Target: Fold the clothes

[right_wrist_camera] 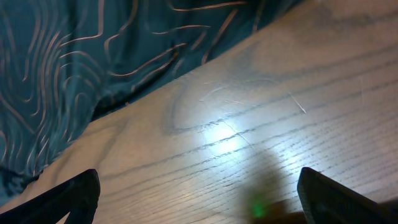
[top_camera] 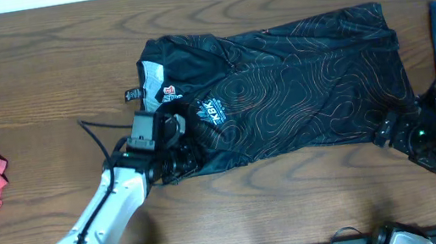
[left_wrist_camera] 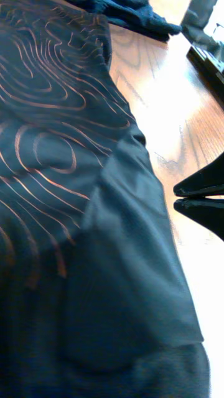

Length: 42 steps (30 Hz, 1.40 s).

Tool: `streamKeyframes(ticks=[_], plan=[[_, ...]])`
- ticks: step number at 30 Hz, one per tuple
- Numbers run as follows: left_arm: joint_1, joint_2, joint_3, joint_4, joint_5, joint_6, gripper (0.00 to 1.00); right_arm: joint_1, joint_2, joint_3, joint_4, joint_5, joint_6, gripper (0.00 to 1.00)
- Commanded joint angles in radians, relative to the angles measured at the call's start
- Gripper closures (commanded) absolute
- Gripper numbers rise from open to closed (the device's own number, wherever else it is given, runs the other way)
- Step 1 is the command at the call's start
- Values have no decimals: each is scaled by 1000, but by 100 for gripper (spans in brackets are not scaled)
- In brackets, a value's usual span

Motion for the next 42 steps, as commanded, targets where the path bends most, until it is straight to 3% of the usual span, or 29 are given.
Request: streamKeyframes(ticks=[1,2,6,10,13,14,20,25,42], plan=[[-5,-59,-48,1,6,-98,93,-27,10,-24,10,9,55,1],[-5,-80,-64,1,5,-98,93,-32,13,-29,20,5,57,1],[-5,-195,-119,-25,-50,-74,73,-54,32,-47,55,-10,48,1],[-5,-311,-126,-162,-164,41,58,-59,94,-49,61,-51,19,1],[-5,-354,-126,-246,-286,97,23,-58,148,-49,80,-86,6,1],[-5,-357,-126,-262,-325,107,2,-58,166,-49,89,-104,6,1],[-2,-331,-127,-272,-397,114,2,-60,211,-51,160,-136,24,1],[1,-290,-127,-245,-399,114,2,-87,211,-70,202,-37,117,1],[1,-245,-127,-196,-395,113,2,-381,257,-182,465,79,340,1]])
